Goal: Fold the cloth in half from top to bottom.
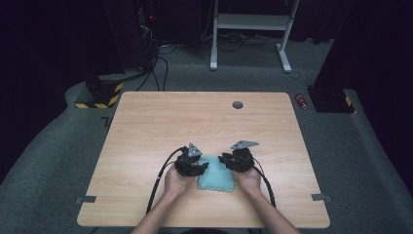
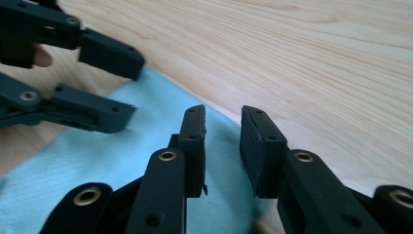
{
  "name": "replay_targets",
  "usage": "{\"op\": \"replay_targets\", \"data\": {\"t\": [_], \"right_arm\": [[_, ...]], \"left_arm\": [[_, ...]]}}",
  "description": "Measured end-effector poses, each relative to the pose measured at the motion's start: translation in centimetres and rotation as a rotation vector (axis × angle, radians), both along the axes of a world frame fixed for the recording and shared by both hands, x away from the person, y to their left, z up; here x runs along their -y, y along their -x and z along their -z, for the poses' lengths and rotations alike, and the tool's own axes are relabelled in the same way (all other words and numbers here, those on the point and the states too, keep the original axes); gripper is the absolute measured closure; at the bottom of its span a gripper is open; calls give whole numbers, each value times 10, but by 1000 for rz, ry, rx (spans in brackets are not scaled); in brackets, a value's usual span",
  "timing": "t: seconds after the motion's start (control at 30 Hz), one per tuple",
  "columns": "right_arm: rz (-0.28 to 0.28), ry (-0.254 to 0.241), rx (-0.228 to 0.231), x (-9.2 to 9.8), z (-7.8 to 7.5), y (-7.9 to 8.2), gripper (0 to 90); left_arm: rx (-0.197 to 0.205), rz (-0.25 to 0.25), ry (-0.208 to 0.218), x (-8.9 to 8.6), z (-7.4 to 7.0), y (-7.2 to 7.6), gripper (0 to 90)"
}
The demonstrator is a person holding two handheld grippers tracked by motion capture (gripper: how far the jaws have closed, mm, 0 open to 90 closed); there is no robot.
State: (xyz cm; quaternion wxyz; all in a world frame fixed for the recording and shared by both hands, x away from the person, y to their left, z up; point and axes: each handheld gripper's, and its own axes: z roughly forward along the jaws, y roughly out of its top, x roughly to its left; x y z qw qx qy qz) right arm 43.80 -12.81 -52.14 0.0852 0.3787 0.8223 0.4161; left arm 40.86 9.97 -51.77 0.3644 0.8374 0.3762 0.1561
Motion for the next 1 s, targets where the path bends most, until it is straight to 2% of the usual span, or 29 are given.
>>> {"op": "replay_targets", "data": {"t": [0.1, 0.17, 0.23, 0.3, 0.37, 0.43, 0.53, 0.6, 0.7, 0.8, 0.9, 1.0], "right_arm": [[20, 9, 1, 11, 2, -2, 715], [34, 12, 2, 17, 1, -3, 709], [50, 22, 7, 22, 0, -3, 706], [66, -6, 5, 27, -4, -2, 704], [55, -27, 22, 26, -11, 2, 700], [24, -42, 31, 23, -15, 10, 694], [-28, -18, 33, 14, -15, 21, 690], [-50, 3, 38, 10, -13, 25, 682], [-68, 60, 53, 6, -8, 28, 672], [-76, 89, 43, 7, -4, 29, 672], [-66, 81, 31, 11, -2, 28, 670], [-62, 74, 38, 14, -3, 28, 663]], "left_arm": [[0, -4, -9, -3, 1, 2, 513], [-6, -14, 7, -7, 1, 2, 502], [3, -31, -11, -10, -1, 5, 498], [11, -17, 18, -12, -8, 12, 496], [26, 6, 32, -12, -13, 20, 490], [17, 40, 43, -10, -14, 29, 478], [17, 67, -10, -7, -11, 37, 474], [10, 55, -19, -9, -8, 39, 473], [-6, 35, -31, -15, -2, 42, 471], [-10, 17, -4, -22, 1, 47, 468], [-10, 14, -8, -26, 0, 52, 464], [-13, 13, -8, -31, -1, 56, 455]]}}
